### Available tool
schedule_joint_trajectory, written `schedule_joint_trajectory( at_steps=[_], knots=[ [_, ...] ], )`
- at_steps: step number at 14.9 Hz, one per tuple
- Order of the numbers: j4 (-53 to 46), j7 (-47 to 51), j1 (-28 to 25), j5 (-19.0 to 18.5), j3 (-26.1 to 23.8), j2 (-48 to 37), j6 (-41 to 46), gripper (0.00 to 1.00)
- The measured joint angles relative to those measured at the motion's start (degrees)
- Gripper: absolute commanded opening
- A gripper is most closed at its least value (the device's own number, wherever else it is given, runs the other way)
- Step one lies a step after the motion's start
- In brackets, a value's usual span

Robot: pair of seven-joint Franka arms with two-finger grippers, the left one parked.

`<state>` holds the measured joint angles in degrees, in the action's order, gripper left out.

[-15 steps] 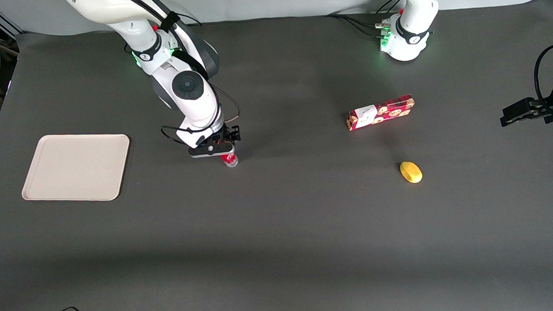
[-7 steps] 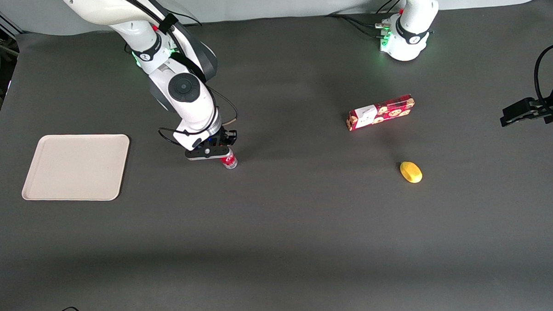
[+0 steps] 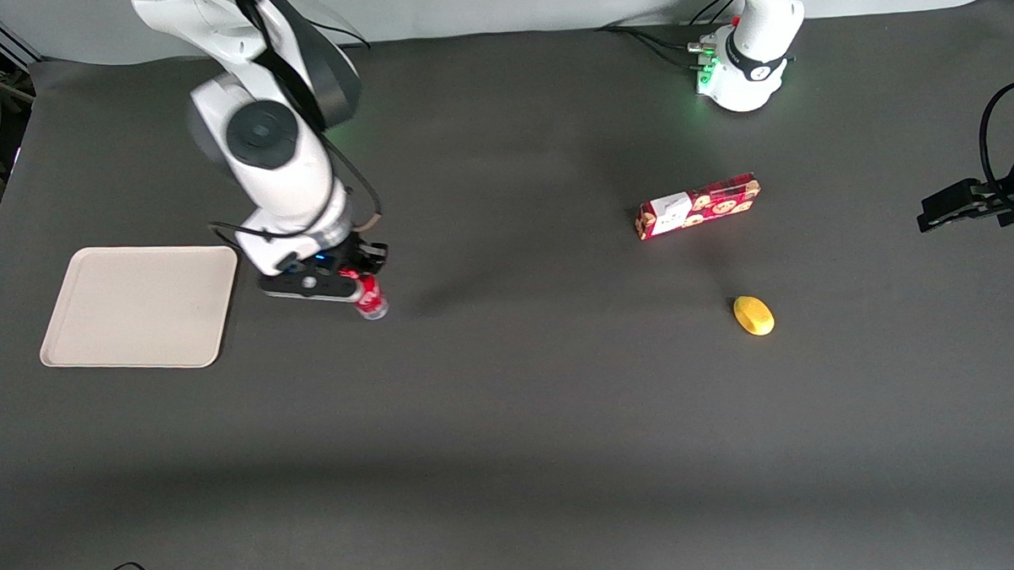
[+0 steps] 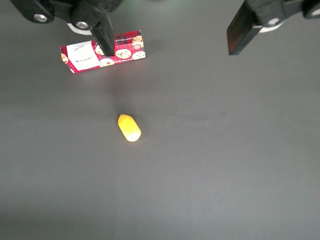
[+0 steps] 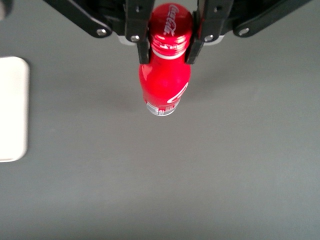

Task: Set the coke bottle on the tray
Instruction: 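Lift the bottle and carry it with the right gripper over the tray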

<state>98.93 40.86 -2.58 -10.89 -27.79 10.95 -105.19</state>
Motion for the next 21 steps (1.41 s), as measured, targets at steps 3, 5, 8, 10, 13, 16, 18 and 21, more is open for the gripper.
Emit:
schedule_joint_trajectory(
  at_steps=[3, 5, 8, 10, 13, 16, 18, 21],
  knots=[
    [-4.11, -10.04, 0.01, 3.58, 7.39, -5.07, 7.44, 0.0],
    [-4.49, -19.17, 0.4, 4.27, 13.85, -8.46, 10.78, 0.0],
    [-4.48, -34.39, 1.54, 4.45, 24.06, -12.09, 13.2, 0.0],
    [-4.59, -44.57, 2.36, 4.45, 31.6, -13.34, 13.24, 0.0],
    [-4.58, -58.04, 3.77, 4.46, 42.07, -13.43, 12.6, 0.0],
    [-3.54, -69.32, 6.03, 4.58, 48.94, -10.54, 6.58, 0.0],
    [-1.91, -76.03, 7.41, 5.27, 52.67, -7.06, 0.5, 0.0],
    [3.36, -83.54, 8.25, 10.62, 56.6, -2.71, -9.08, 0.0]
  ],
)
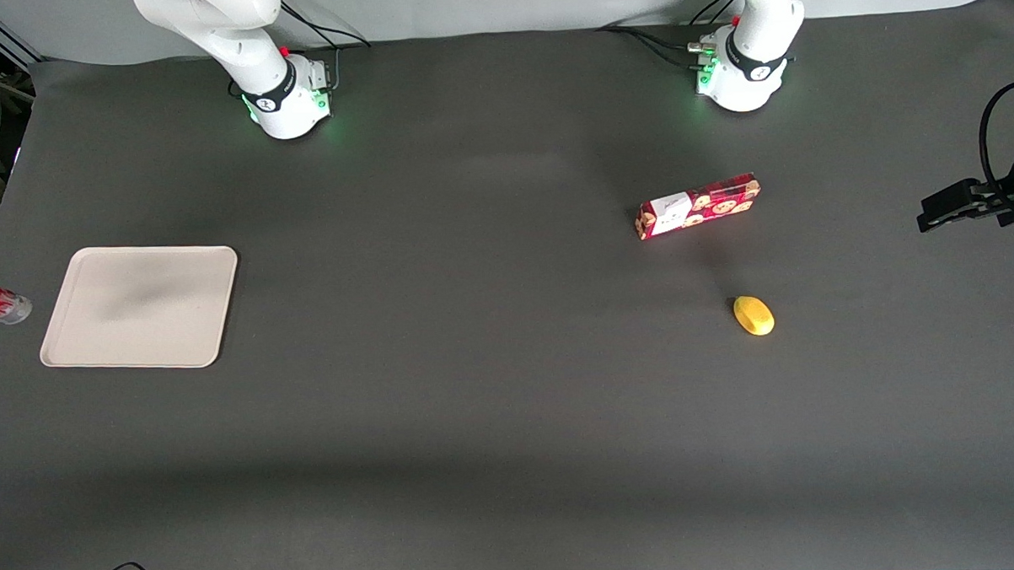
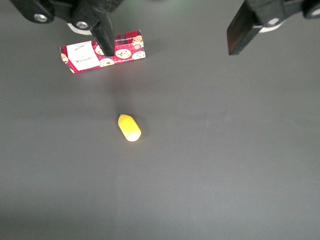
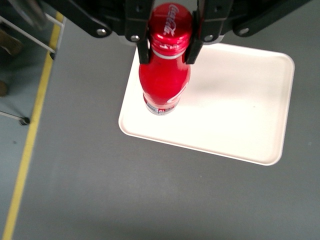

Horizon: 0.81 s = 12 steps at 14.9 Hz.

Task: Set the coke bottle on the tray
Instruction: 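Lift the bottle and carry it with the right gripper over the tray, then lower the bottle onto the tray and open the right gripper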

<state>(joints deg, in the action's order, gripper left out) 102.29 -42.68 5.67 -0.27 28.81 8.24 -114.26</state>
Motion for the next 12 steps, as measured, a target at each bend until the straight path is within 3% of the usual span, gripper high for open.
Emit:
schedule_joint_trajectory(
  at_steps=[6, 12],
  knots=[
    [3.6, -13.13, 6.25, 5.91, 0.76, 8.82, -8.45, 0.0],
    [6.39, -14.6, 7.84, 8.52, 0.65, 12.8, -12.55, 0.0]
  ],
)
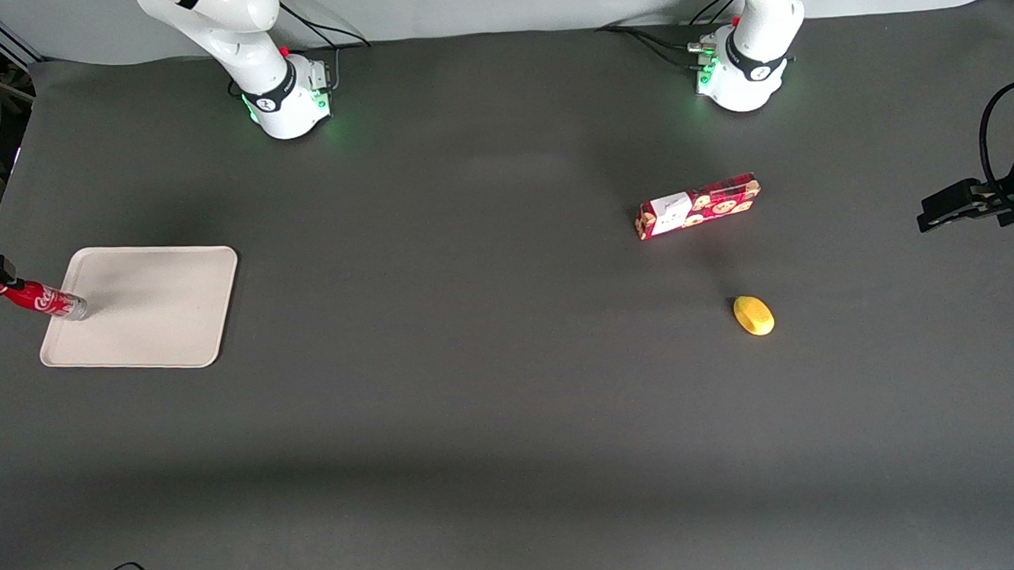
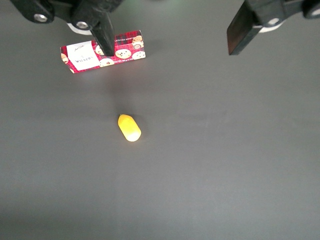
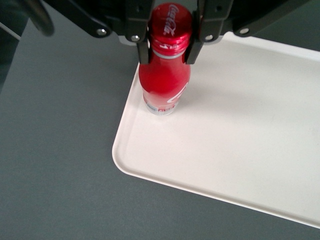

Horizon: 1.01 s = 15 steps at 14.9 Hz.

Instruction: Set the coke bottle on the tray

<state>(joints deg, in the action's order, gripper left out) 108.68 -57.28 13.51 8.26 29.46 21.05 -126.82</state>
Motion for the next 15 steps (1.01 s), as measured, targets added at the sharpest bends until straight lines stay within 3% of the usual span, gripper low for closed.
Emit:
schedule_joint_trajectory(
  at_steps=[2, 3, 4, 5, 12, 15],
  knots=[
    [1.08, -0.01, 0.0, 0.11, -0.01, 0.1, -1.62, 0.0],
    [1.45, -0.33, 0.0, 0.11, -0.01, 0.21, -2.42, 0.16],
    [1.66, -0.69, 0.0, 0.12, -0.02, 0.42, -3.13, 0.51],
    [1.66, -0.93, -0.01, 0.12, -0.02, 0.61, -3.7, 1.0],
    [1.34, -0.28, -0.9, 2.25, -0.22, -0.66, -5.49, 1.0],
    [1.12, 5.47, -1.61, 0.57, -3.65, -5.73, -5.31, 1.0]
  ],
)
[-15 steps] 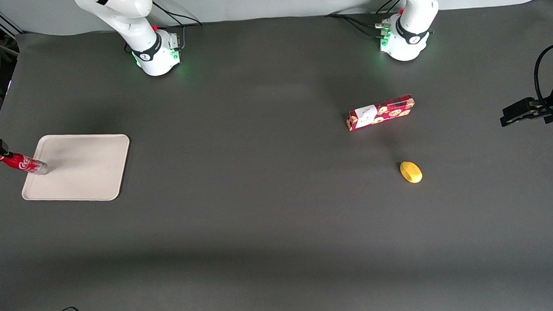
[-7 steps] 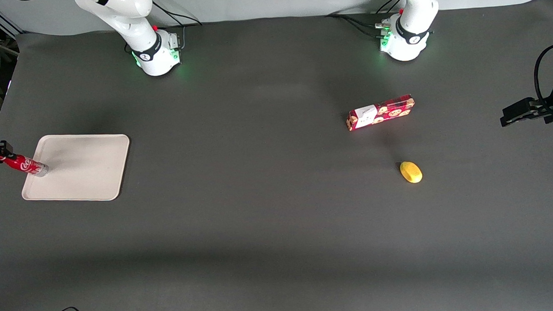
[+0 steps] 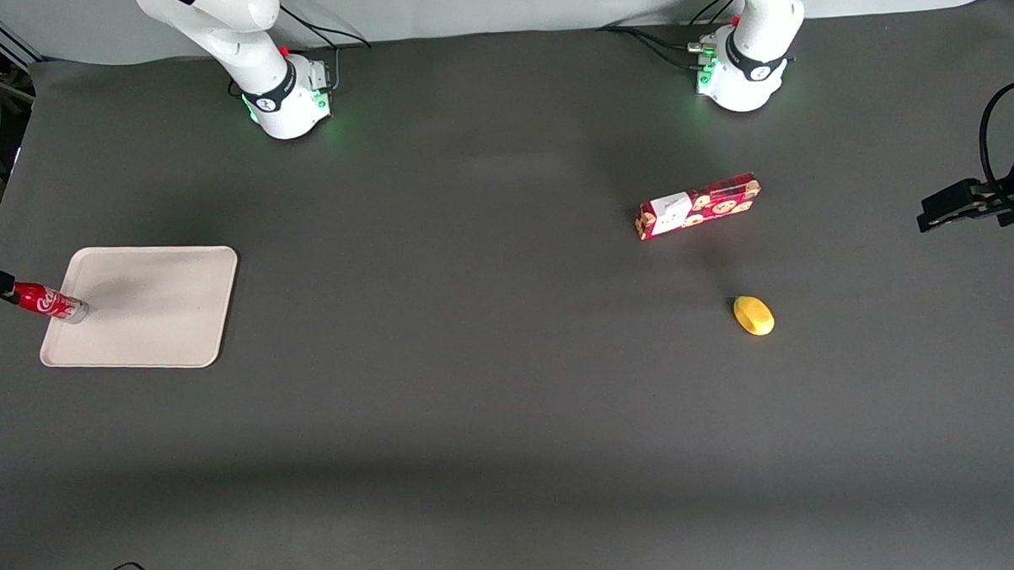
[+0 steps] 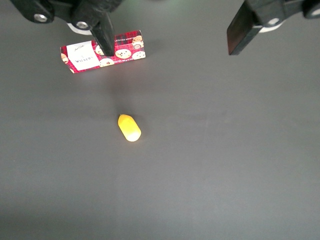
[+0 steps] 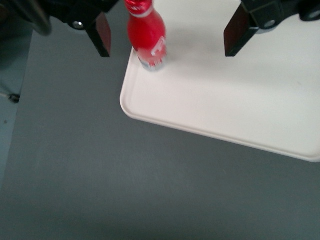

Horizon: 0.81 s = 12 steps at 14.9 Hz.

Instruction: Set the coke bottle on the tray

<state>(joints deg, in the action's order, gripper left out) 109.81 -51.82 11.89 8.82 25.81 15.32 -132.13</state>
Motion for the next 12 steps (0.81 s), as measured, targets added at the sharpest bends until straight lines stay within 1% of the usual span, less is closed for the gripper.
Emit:
schedule_joint_trajectory(
  at_steps=[1, 3, 4, 5, 8, 10, 12],
  knots=[
    [-0.12, 3.51, -1.29, -2.93, -1.34, -2.24, 0.82, 1.0],
    [-0.39, 15.47, -4.15, -9.32, -5.87, -6.91, 4.44, 1.0],
    [-0.57, 21.9, -5.25, -11.58, -8.95, -8.87, 7.07, 1.0],
    [-1.04, 28.08, -6.38, -12.77, -12.16, -10.52, 10.23, 1.0],
    [-3.95, 43.12, -8.77, -13.16, -21.74, -14.3, 19.96, 1.0],
    [-7.39, 50.3, -9.1, -11.45, -27.57, -16.04, 26.1, 1.0],
    [-12.15, 53.04, -9.16, -9.17, -30.87, -16.91, 32.13, 1.0]
  ],
)
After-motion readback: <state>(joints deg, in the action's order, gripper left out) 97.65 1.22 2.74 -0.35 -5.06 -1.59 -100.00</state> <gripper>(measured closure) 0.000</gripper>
